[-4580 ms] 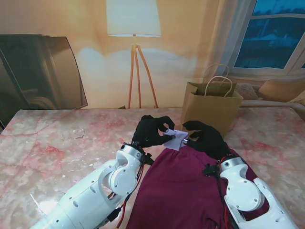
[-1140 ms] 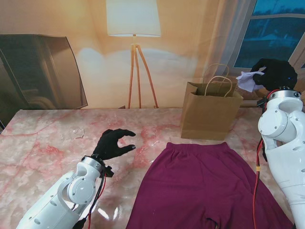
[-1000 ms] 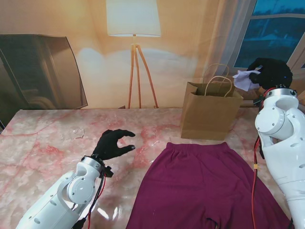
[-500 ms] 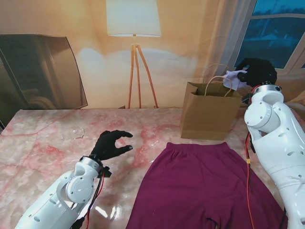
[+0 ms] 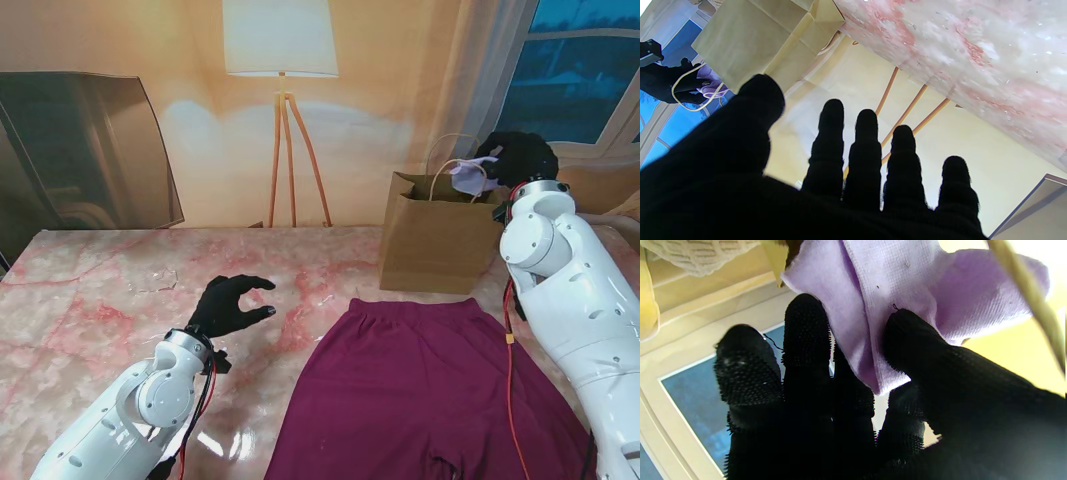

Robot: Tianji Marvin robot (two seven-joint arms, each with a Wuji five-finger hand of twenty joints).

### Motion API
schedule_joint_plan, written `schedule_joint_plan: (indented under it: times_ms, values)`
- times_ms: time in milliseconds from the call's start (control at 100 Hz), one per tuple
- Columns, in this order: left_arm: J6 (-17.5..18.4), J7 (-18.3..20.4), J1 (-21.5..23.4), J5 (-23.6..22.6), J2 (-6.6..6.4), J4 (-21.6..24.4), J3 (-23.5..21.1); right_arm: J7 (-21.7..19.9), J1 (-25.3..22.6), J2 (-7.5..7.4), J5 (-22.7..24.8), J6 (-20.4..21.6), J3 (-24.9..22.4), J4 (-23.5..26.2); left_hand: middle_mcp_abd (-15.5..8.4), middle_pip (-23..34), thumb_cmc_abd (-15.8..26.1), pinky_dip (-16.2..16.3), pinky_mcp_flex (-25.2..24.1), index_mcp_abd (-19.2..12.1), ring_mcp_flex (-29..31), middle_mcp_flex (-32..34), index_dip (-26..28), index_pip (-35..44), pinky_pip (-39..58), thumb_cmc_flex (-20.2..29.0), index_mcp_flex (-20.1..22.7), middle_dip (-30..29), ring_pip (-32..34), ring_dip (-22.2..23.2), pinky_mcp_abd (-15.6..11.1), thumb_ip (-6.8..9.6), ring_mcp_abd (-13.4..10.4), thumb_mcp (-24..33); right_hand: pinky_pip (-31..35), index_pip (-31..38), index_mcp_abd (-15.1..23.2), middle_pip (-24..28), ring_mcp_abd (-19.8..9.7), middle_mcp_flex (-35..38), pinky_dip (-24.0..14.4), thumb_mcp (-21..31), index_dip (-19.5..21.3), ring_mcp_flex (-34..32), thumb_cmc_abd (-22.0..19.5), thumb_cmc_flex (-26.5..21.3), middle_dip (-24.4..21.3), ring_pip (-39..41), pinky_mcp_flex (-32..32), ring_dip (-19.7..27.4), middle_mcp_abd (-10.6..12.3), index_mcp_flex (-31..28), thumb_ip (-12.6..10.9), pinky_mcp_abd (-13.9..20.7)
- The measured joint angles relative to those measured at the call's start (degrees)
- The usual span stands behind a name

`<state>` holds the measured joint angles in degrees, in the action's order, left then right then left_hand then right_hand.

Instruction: Fold the socks and the shorts into the kraft paper bag

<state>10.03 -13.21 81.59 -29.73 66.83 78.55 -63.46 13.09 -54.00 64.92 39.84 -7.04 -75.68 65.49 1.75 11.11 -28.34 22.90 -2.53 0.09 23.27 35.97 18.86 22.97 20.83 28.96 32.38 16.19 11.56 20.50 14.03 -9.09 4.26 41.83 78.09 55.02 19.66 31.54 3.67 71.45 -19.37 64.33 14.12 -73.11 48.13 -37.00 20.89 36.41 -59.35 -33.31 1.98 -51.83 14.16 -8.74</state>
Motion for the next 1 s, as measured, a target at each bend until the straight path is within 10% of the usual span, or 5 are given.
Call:
schedule_joint_plan:
  times_ms: [1000]
  values:
    - [-0.04,0.28,-0.02,-0.08,-0.10,0.08,-0.30,-6.49,-1.32,-1.01,0.73,1.25,0.02,1.64,0.00,0.00,0.00,0.03,0.00,0.00,0.00,0.00,0.00,-0.03,-0.78,0.00,0.00,0.00,0.00,-0.01,0.00,0.00,-0.02,0.00,-9.59,-17.49,-7.55,-2.80,0.43,-20.26,-1.41,-3.07,9.48,18.20,-3.97,12.91,-3.71,-13.61,20.30,3.36,0.42,9.72,-0.96,0.15]
